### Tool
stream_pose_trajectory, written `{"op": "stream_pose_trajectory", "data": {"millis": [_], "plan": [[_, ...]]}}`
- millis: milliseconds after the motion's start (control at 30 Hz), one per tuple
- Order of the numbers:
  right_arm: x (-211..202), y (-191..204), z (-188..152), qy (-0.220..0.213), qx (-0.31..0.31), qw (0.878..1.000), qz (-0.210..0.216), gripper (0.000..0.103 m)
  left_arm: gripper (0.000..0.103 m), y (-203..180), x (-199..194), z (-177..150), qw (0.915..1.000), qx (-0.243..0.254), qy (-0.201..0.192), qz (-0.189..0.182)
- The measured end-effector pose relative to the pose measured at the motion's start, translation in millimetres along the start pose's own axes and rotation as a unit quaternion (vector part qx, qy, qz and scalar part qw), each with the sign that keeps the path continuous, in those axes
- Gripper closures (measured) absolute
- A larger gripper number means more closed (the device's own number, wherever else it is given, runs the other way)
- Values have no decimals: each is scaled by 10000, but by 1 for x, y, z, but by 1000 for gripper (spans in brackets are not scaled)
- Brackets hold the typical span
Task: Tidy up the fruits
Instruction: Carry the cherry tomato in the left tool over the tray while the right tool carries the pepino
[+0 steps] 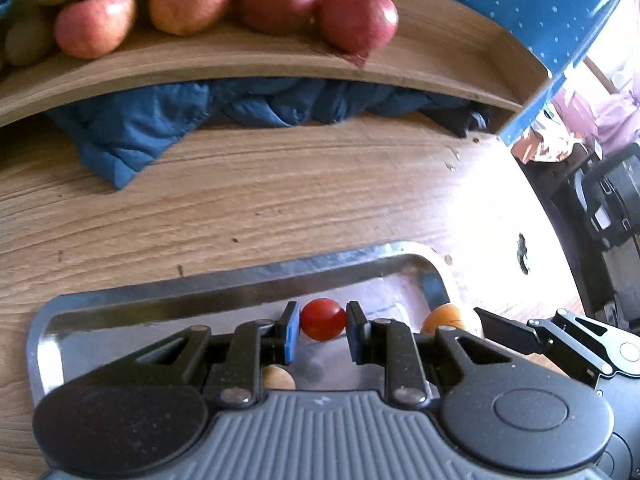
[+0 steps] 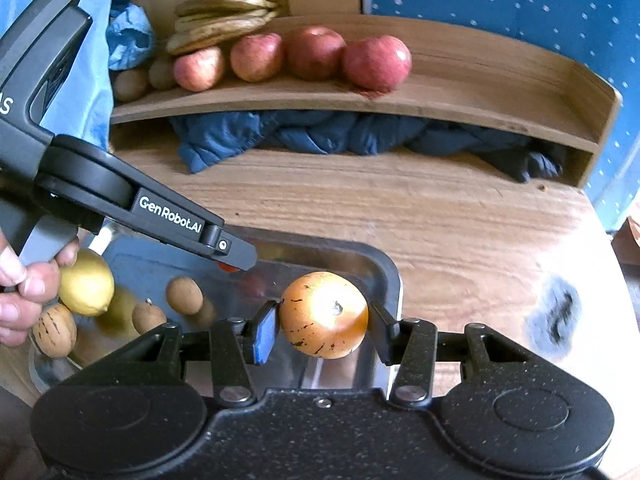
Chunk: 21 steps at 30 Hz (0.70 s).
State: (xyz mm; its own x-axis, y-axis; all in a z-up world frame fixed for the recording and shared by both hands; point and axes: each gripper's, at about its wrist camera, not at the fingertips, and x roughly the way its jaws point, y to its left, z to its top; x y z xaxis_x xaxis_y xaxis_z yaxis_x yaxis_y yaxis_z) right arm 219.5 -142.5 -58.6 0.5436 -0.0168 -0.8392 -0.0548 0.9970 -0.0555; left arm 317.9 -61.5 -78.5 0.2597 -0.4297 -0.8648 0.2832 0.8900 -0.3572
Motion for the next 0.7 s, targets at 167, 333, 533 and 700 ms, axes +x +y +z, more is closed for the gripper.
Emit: {"op": "stream_pose_trajectory", "data": {"millis": [167,333,533,700], "plan": [[-1,-2,-5,37,58,10000,-42,53,77,-4,4,0,9999,66,90,-6],[1,0,-7,90,71,9999,-38,53,76,-2,7,1,9998,65,171,0],[3,1,-8,146,75,9999,-38,53,76,-2,11,2,9997,82,240,6],[3,1,-8,135,99,9998,-50,53,76,-2,13,2,9996,103,262,17]]}}
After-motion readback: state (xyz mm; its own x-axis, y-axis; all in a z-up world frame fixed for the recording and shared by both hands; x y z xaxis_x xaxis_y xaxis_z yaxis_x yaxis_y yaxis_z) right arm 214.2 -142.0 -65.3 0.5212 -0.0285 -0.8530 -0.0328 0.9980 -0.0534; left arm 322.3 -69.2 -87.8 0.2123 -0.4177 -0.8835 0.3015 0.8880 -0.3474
